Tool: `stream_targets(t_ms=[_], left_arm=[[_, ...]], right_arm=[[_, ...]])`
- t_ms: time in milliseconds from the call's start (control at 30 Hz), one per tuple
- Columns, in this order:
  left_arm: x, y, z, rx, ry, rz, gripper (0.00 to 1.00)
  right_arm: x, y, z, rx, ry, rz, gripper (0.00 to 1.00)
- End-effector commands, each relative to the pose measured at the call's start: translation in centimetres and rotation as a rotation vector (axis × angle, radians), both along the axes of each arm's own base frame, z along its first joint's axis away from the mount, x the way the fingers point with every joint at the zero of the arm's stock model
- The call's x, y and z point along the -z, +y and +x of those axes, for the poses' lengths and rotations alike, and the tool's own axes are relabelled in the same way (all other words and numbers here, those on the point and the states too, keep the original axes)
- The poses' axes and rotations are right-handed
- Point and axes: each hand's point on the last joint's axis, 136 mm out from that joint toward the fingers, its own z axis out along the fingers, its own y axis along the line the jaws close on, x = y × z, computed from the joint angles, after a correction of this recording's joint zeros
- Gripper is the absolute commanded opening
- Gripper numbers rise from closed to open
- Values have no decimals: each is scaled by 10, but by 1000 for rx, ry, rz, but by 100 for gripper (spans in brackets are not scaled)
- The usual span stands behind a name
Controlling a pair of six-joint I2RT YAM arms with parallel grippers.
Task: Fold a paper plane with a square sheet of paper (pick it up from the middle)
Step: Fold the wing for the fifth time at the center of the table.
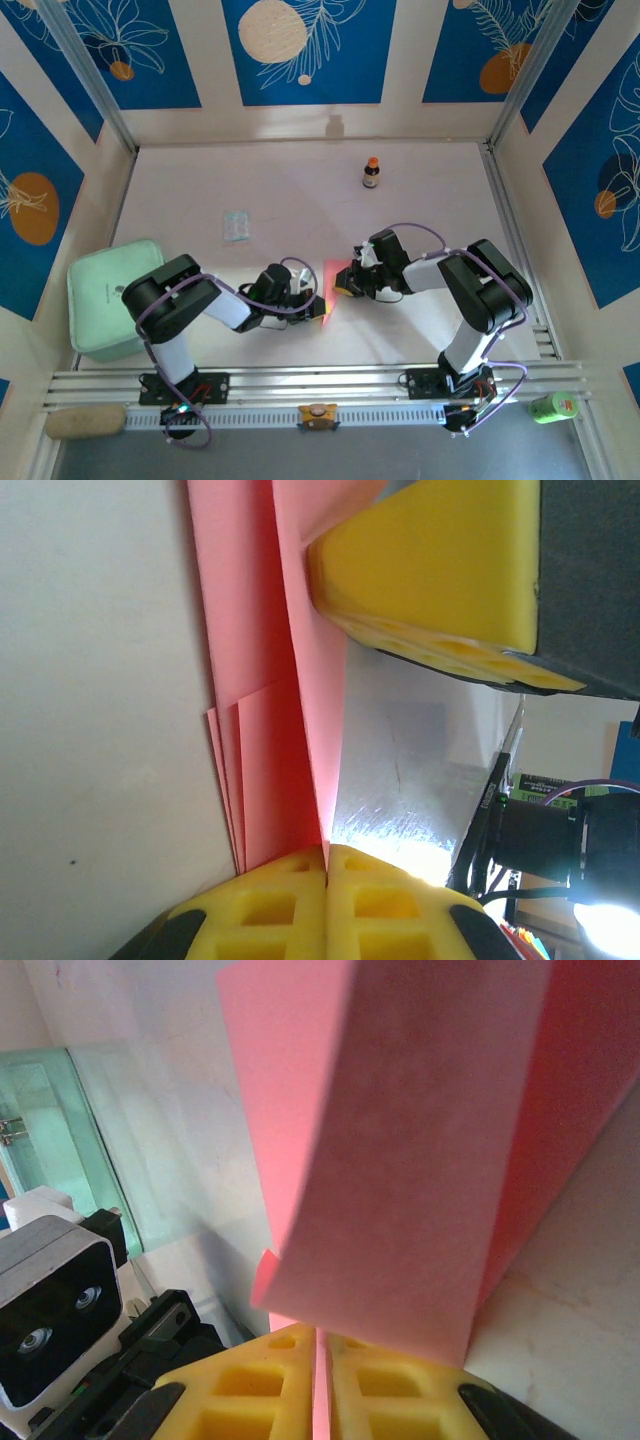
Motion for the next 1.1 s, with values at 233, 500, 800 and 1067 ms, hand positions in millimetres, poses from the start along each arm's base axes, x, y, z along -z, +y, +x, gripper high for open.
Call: stream_targets(t_ms=[233, 500, 800, 1067], left_arm=[[19, 18, -18, 62, 57, 123, 14], [7, 10, -30, 147, 61, 85, 7], [14, 13, -42, 201, 97, 109, 0], [20, 22, -45, 197, 101, 155, 7]], right_arm=[[23, -11, -4, 46, 84, -89, 13], [28, -13, -7, 48, 108, -132, 13], [34, -17, -11, 53, 127, -173, 13], [36, -18, -12, 55, 133, -183, 13]])
